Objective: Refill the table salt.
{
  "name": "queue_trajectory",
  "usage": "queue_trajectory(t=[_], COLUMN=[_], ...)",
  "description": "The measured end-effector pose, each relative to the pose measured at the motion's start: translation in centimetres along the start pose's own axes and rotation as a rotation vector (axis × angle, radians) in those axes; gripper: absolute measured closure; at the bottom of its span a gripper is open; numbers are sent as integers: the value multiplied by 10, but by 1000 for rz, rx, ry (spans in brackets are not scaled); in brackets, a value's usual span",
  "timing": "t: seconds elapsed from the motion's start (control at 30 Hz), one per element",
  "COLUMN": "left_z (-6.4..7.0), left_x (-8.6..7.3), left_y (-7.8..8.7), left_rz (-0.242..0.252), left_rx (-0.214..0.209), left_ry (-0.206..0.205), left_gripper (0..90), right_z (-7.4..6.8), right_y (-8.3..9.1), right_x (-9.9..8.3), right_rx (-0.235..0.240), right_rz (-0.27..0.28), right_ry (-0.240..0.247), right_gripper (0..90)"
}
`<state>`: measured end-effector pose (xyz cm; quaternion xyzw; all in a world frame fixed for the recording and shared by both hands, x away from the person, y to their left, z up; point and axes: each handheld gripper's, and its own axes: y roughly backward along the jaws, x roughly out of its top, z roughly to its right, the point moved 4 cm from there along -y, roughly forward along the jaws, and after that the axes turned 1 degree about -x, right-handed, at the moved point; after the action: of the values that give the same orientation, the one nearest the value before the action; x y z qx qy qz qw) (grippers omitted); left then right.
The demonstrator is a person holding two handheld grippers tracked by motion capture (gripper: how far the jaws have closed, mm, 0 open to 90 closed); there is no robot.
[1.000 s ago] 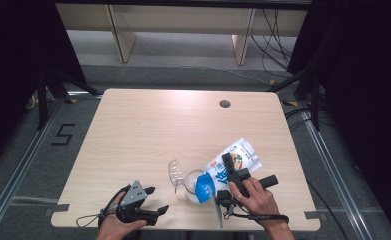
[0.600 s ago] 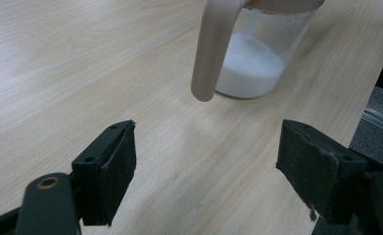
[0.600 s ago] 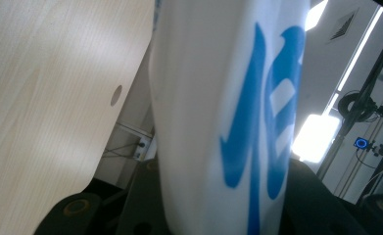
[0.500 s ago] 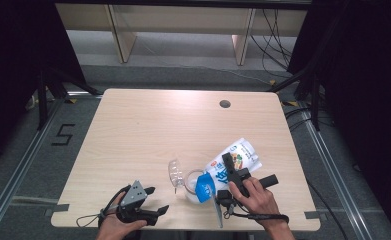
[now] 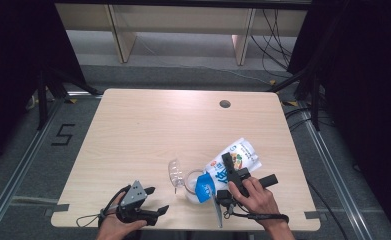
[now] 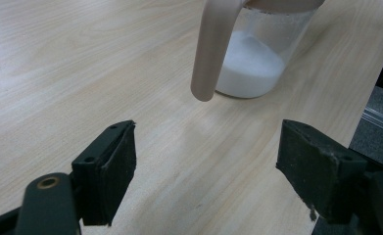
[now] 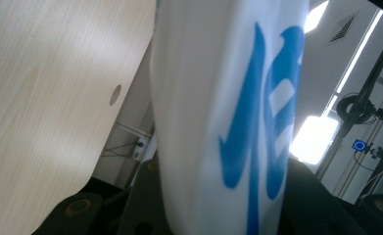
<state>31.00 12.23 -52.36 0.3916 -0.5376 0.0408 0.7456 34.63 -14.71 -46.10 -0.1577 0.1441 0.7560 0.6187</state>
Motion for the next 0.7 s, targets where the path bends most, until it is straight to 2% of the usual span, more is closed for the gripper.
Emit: queue_trajectory(t=[0.13, 0.2, 0.3, 0.33, 0.43, 0.53, 0.57, 0.6, 0.7], left_z=[0, 1, 0, 0, 0, 1, 0, 0, 0], left_x=[0, 0, 0, 0, 0, 0, 0, 0, 0], left_y=[0, 0, 0, 0, 0, 0, 0, 0, 0], left_rz=[-1, -1, -1, 4, -1, -1, -1, 4, -2], left_rx=[4, 7, 3, 3, 3, 6, 4, 2, 4], left_ry=[-1, 14, 0, 4, -1, 18, 3, 4, -2], left_gripper=[220, 220, 220, 219, 220, 220, 220, 220, 220], right_z=[-1, 0, 0, 2, 4, 3, 4, 1, 2], right_y=[-1, -1, -1, -1, -1, -1, -1, -1, -1], right_x=[0, 1, 1, 2, 1, 1, 1, 1, 1], right_rx=[0, 9, 8, -3, -4, -4, -4, 2, -10], right_rz=[14, 16, 15, 25, 22, 21, 20, 13, 15], right_ry=[2, 14, 15, 38, 53, 53, 52, 23, 28], right_gripper=[727, 728, 730, 731, 734, 736, 737, 738, 740])
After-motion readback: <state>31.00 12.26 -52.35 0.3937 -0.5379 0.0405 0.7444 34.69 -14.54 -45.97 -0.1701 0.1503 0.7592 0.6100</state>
